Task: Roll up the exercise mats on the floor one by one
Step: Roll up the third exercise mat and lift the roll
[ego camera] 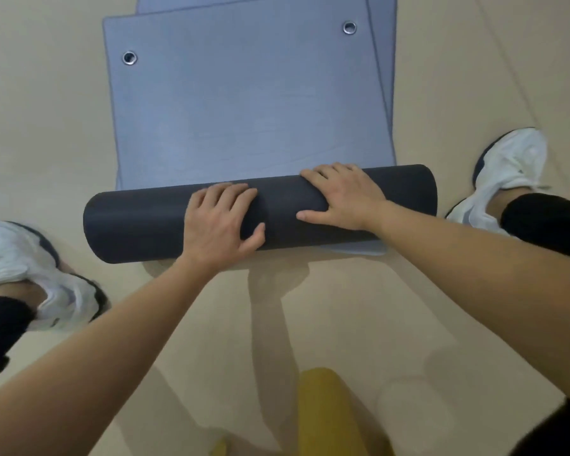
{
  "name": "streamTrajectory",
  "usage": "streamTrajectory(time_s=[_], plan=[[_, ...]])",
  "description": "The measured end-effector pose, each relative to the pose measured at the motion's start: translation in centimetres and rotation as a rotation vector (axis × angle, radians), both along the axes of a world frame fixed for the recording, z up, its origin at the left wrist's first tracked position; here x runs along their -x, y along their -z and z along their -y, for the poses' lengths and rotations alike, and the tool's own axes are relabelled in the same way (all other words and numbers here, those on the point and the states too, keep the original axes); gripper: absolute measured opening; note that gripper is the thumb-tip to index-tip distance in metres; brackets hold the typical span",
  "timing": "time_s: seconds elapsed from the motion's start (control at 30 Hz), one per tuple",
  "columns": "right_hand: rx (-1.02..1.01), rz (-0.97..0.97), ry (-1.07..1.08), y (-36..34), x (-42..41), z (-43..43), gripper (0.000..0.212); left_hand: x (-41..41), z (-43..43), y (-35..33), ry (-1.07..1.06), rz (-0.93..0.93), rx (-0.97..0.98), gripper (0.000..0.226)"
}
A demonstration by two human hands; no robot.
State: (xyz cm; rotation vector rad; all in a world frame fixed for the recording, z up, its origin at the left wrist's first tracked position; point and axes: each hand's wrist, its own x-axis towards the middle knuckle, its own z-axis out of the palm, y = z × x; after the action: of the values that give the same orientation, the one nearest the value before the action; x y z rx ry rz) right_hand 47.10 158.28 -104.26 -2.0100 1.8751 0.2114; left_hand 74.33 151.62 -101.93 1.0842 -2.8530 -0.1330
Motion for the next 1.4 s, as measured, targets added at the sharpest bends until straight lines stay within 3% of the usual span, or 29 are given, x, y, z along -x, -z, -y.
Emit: streamTrajectory(time_s=[0.13,0.2,0.33,0.43,0.5,0.63,0.73,1.0,1.4], plan=[[-0.173,0.127,0.074,-0.6,1.6,3.2,0.093,-1.9,-0.8,0.9,-0.031,0.261,-0.064,0.096],[-0.153,0.116,0.106,-0.7,1.8,3.6,0.094,-1.9,0.0,1.3,-0.012,0.348,-0.088,0.11],[0.23,0.049,0.276,-0.4,1.0,3.0,0.083,-0.7,2.3,1.5,-0.036,0.36,-0.111,0.122],[0.576,0.043,0.212,0.4,0.6,1.3,0.061,0.2,4.5,1.3,-0.034,0.343,-0.131,0.128],[0.619,0.012,0.123,1.1,0.6,0.2,0.071,0.9,6.4,1.1,-0.026,0.346,-0.177,0.135],[0.238,-0.176,-0.009,0.3,1.1,0.6,0.122,2.0,9.9,0.7,0.028,0.373,-0.293,0.143],[0.053,-0.228,-0.053,-1.0,1.9,3.0,0.136,3.0,11.9,0.1,0.041,0.389,-0.377,0.139],[-0.011,-0.08,-0.013,-3.2,3.1,6.8,0.116,4.9,14.4,-1.5,-0.007,0.404,-0.556,0.13],[-0.243,0.035,-0.055,-4.9,-0.9,-5.7,0.093,0.7,1.4,-1.6,0.026,0.421,-0.739,0.122]])
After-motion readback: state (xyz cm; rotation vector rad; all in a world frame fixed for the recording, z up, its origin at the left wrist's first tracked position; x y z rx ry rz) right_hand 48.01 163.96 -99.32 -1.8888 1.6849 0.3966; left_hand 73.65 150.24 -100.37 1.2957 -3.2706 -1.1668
